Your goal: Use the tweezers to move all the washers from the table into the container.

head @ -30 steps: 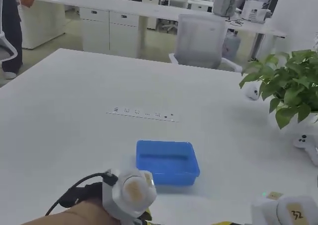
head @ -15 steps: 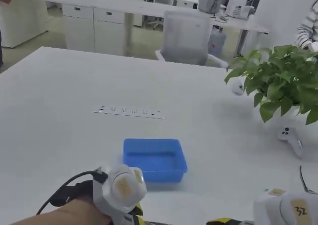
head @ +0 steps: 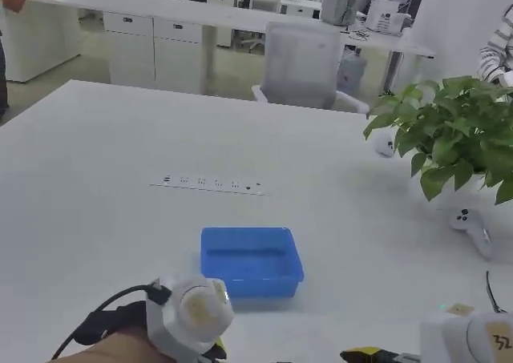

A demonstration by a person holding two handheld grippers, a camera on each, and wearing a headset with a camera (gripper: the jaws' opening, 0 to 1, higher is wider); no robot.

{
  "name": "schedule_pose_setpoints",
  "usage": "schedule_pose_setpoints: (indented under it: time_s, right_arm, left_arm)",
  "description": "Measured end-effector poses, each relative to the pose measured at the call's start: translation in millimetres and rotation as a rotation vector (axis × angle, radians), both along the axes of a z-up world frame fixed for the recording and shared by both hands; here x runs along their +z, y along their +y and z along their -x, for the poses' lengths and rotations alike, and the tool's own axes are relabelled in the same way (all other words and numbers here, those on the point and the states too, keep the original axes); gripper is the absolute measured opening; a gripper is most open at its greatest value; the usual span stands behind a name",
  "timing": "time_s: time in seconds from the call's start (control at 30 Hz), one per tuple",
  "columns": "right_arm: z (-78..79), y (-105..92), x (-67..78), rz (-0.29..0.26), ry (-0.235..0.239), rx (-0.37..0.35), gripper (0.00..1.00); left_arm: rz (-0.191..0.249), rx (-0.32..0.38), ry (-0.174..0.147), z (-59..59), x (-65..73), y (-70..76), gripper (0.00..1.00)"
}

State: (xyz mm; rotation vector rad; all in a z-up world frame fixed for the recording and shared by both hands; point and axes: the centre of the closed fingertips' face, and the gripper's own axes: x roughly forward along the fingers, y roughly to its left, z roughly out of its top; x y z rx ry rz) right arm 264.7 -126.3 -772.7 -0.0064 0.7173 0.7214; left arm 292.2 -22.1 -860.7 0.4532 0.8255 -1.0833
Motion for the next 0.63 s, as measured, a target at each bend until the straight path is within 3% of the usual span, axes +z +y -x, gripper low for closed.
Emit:
schedule_pose_setpoints:
  time_s: [0.07, 0.1, 0.23, 0.33, 0.5, 0.63]
  right_arm:
    - [2.0, -0.9, 2.9, -0.002, -0.007, -0.008, 0.34]
    - [3.2, -1.5, 5.2, -0.005, -0.018, -0.02, 0.38]
    - [9.5, -4.4, 10.7, -0.011, -0.042, -0.063, 0.63]
    - [13.5, -13.7, 12.6, 0.018, -0.083, -0.086, 0.71]
    - [13.2, -29.7, 14.2, 0.012, -0.107, -0.161, 0.96]
    - [17.4, -35.9, 15.6, 0.011, -0.111, -0.177, 0.99]
  left_arm:
    - [0.044, 0.074, 0.045, 9.3, 12.1, 4.0, 0.31]
    - [0.07, 0.119, 0.041, 11.8, 20.2, 8.3, 0.37]
    - [0.122, 0.253, 0.006, 21.2, 43.3, 28.8, 0.53]
    - [0.169, 0.348, -0.011, 28.4, 59.7, 44.6, 0.6]
    - [0.196, 0.424, -0.04, 42.6, 80.0, 64.2, 0.75]
    - [0.194, 0.483, -0.084, 51.9, 96.0, 79.3, 0.82]
